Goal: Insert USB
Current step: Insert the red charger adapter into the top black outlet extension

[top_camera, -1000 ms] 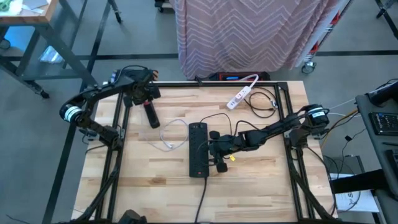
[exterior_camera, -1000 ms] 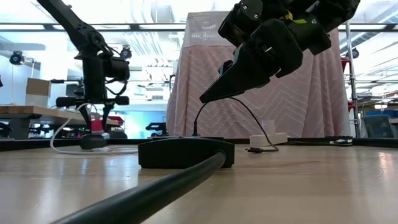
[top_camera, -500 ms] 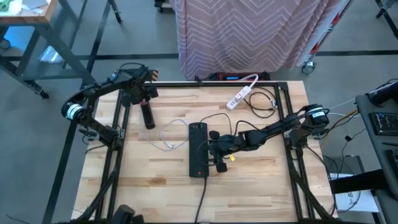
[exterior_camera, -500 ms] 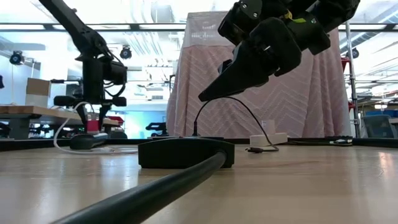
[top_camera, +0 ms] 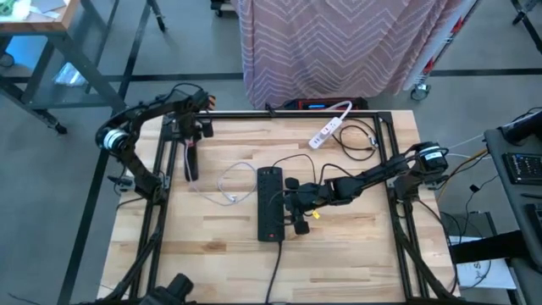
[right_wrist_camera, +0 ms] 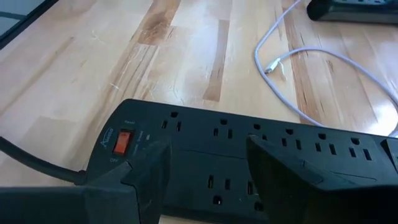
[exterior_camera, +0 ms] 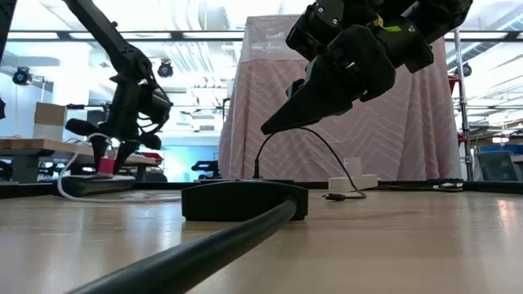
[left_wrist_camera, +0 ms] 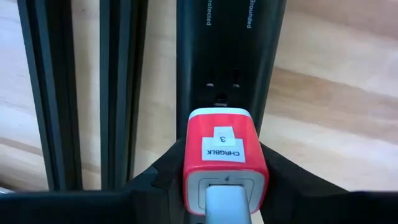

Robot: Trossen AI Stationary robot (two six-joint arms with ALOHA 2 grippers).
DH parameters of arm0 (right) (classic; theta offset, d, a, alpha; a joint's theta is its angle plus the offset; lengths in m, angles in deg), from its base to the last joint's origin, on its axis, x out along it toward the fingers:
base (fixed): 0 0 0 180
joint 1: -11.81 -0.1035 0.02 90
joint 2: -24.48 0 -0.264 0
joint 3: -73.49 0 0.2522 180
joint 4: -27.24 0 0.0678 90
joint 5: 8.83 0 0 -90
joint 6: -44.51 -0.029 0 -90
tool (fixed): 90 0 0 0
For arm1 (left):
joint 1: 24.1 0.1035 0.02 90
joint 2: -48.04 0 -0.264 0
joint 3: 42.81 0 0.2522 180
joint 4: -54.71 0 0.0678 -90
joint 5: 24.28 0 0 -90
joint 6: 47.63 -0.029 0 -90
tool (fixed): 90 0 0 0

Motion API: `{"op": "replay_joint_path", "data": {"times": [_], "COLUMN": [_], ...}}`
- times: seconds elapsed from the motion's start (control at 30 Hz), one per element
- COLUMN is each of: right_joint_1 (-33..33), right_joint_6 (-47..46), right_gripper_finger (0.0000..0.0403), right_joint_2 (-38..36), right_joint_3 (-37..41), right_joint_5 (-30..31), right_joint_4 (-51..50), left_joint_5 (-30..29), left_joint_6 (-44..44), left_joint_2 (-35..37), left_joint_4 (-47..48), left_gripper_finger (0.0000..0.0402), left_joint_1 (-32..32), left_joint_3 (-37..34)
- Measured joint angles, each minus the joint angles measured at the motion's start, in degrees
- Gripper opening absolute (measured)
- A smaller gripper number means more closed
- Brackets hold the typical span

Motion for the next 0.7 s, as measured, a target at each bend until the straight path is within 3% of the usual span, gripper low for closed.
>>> {"op": "replay_joint_path", "data": {"times": [0.7], "right_joint_1": [0.0], "right_joint_6": [-0.5], "right_gripper_finger": [0.0199], "right_joint_2": [0.0], "right_joint_3": [0.0], "right_joint_5": [0.1], "right_joint_4": [0.0], "left_joint_5": [2.4], "left_joint_6": [-5.8], "left_joint_2": [0.0], "left_joint_4": [1.9], "left_gripper_finger": [0.0127], "left_joint_1": [1.0], "left_joint_3": [-0.6]}}
